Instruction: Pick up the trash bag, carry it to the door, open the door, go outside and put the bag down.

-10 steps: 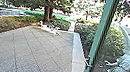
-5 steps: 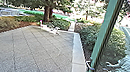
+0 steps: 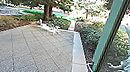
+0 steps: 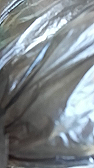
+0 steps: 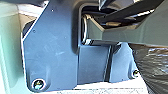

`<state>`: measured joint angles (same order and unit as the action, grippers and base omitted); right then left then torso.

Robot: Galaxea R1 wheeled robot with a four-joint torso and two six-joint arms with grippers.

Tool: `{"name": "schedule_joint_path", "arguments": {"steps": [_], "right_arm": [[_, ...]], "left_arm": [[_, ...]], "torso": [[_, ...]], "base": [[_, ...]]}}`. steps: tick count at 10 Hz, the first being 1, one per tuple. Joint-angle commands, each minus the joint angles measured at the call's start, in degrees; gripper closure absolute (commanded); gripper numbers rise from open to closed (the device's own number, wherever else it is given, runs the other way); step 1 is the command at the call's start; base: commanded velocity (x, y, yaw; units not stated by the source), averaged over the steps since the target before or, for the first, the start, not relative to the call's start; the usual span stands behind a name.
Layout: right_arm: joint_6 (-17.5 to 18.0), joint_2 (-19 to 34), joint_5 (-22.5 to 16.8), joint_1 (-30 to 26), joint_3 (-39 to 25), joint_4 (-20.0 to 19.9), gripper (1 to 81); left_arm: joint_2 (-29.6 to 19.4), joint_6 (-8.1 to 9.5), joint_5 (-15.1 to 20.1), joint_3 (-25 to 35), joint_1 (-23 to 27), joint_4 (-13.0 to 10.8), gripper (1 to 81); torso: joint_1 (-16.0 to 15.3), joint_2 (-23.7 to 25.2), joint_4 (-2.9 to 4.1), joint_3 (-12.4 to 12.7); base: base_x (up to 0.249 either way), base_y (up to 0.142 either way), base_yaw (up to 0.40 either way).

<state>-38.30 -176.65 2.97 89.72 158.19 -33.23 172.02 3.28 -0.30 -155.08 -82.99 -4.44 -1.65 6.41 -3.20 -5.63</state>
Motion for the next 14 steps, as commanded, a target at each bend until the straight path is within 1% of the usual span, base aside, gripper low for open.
{"name": "schedule_joint_path", "arguments": {"steps": [1,14], "right_arm": [[-0.1,-0.2,-3.9,-2.2,-0.2,0.0,1.0],[-0.1,0.0,-4.3,-2.8,-0.3,0.0,1.0]], "left_arm": [[-0.3,-0.03,2.6,0.0,2.9,-0.4,81.1],[-0.4,-0.12,2.6,0.1,2.9,-0.4,81.1]], "torso": [[0.0,0.0,0.0,0.0],[0.0,-0.1,0.0,0.0]], "base": [[0.084,0.0,0.0],[0.091,0.0,0.0]]}}
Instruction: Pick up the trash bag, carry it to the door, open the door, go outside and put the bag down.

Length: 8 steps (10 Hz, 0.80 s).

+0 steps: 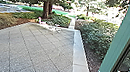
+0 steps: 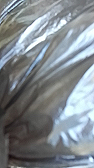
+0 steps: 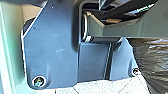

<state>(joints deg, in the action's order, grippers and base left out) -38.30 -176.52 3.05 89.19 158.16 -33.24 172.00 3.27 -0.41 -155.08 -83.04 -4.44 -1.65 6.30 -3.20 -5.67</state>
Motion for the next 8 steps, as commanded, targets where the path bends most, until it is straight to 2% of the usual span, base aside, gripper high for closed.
{"name": "schedule_joint_path", "arguments": {"steps": [1,8], "right_arm": [[-0.1,-0.2,-4.5,-2.3,-0.3,0.1,1.0],[-0.1,-0.2,-4.2,-1.9,-0.5,0.1,1.0]], "left_arm": [[-0.3,-0.1,2.7,0.0,2.8,-0.4,81.1],[-0.3,-0.1,2.7,0.0,2.8,-0.5,81.1]], "torso": [[0.0,0.0,0.0,0.0],[0.2,0.0,0.0,0.0]], "base": [[0.093,0.0,0.0],[0.094,0.0,0.0]]}}
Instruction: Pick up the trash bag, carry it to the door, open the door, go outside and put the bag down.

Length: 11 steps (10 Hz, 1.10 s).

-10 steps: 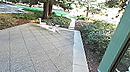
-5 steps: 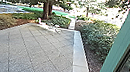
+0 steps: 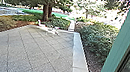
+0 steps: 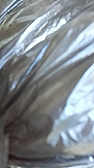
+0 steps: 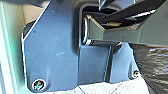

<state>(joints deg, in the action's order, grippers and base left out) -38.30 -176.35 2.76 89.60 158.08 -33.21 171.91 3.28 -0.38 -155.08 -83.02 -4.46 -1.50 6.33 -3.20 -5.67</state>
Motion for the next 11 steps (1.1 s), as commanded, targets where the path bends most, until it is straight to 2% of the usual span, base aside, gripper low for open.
{"name": "schedule_joint_path", "arguments": {"steps": [1,5,9,10,11], "right_arm": [[-0.1,-0.3,-3.8,-2.4,-0.3,0.0,1.0],[-0.2,-0.3,-3.7,-2.3,-0.3,0.0,1.0],[-0.2,-0.3,-3.7,-2.2,-0.3,0.1,1.0],[-0.2,-0.3,-3.7,-2.2,-0.4,0.1,1.0],[-0.2,-0.3,-3.7,-2.3,-0.3,0.1,1.0]], "left_arm": [[-0.2,-0.03,2.7,0.1,2.8,-0.5,81.1],[-0.2,-0.03,2.7,0.0,2.8,-0.4,81.1],[-0.8,-0.03,2.7,0.1,2.8,0.5,81.1],[-1.4,0.14,2.7,0.3,2.9,0.5,81.1],[-1.8,0.5,2.6,0.5,3.0,0.5,81.1]], "torso": [[0.0,0.0,0.0,0.0],[0.1,0.0,0.0,0.0],[0.0,0.0,0.0,0.0],[0.1,0.0,0.0,-5.3],[0.1,0.0,0.0,-5.7]], "base": [[0.098,0.0,0.0],[0.096,0.0,0.0],[0.0,0.0,0.0],[0.0,0.0,0.0],[0.0,0.0,0.0]]}}
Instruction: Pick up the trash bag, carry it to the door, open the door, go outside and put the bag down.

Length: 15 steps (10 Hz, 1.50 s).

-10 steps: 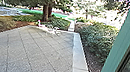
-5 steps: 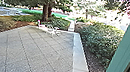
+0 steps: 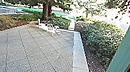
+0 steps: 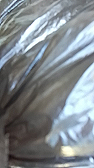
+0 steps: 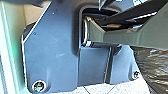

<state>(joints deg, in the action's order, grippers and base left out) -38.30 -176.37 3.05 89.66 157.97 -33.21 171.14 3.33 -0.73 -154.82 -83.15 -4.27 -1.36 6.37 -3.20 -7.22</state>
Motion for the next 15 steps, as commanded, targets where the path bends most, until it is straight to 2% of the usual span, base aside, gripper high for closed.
{"name": "schedule_joint_path", "arguments": {"steps": [1,2,3,4,5,6,7,8,9,12,13,14,15], "right_arm": [[-0.2,-0.2,-4.1,-2.4,0.0,0.0,1.0],[-0.2,-0.2,-4.1,-2.4,0.0,0.1,1.0],[-0.2,-0.2,-4.0,-2.4,0.0,0.0,1.0],[-0.1,-0.2,-4.0,-2.3,0.0,-0.1,1.0],[-0.2,-0.2,-4.0,-2.2,-0.3,0.1,1.0],[-0.2,-0.3,-4.0,-2.3,-0.3,0.1,1.0],[-0.2,-0.3,-4.1,-2.2,-0.3,0.1,1.0],[-0.2,-0.2,-4.1,-2.3,-0.3,0.0,1.0],[-0.2,-0.2,-4.0,-2.3,-0.3,0.0,1.0],[-0.2,-0.2,-4.0,-2.3,-0.3,-0.2,1.0],[-0.1,-0.2,-4.0,-2.3,-0.3,-0.2,1.0],[-0.1,-0.2,-4.0,-2.4,-0.1,-0.4,1.0],[-0.1,-0.2,-4.1,-2.5,-0.1,-0.4,1.0]], "left_arm": [[-1.4,0.54,2.9,0.4,3.6,0.4,81.1],[-2.1,0.54,2.9,1.0,4.1,0.5,81.1],[-3.2,0.8,3.0,2.2,5.1,1.1,81.1],[-5.2,0.8,3.3,4.9,6.4,2.5,81.1],[-8.1,0.8,3.5,9.4,7.5,3.8,81.1],[-11.6,0.89,3.5,14.9,8.6,5.1,81.1],[-13.3,0.89,3.6,16.9,9.5,5.8,81.1],[-14.2,0.89,3.7,17.1,10.6,6.8,81.1],[-14.6,0.98,3.7,17.0,11.6,7.8,81.1],[-16.4,0.98,4.0,16.9,16.7,11.7,81.1],[-17.1,0.98,5.0,16.9,18.8,14.2,81.1],[-17.6,0.98,5.1,16.6,20.7,16.6,81.1],[-17.8,0.98,5.2,15.5,22.6,18.5,81.1]], "torso": [[0.0,0.0,0.0,-5.3],[0.0,0.0,0.0,-11.6],[0.0,0.0,0.0,-3.2],[0.0,0.0,0.0,-4.7],[-0.1,-0.1,3.15,-5.0],[0.0,-0.1,9.83,-11.5],[-0.1,-0.1,4.36,-10.2],[0.0,-0.1,7.82,-15.8],[0.0,-0.1,5.97,-12.8],[-0.1,-0.1,8.8,-18.2],[-0.1,-0.1,10.3,-19.7],[-0.1,-0.1,7.75,-17.0],[-0.1,-0.1,8.74,-18.2]], "base": [[0.0,0.0,0.0],[0.0,0.0,0.0],[0.0,0.0,0.0],[0.0,0.0,0.0],[0.0,0.0,0.0],[0.0,0.0,0.0],[0.0,0.0,0.0],[0.0,0.0,0.0],[0.0,0.0,0.0],[0.0,0.0,0.0],[0.0,0.0,0.0],[0.0,0.0,0.0],[0.0,0.0,0.0]]}}
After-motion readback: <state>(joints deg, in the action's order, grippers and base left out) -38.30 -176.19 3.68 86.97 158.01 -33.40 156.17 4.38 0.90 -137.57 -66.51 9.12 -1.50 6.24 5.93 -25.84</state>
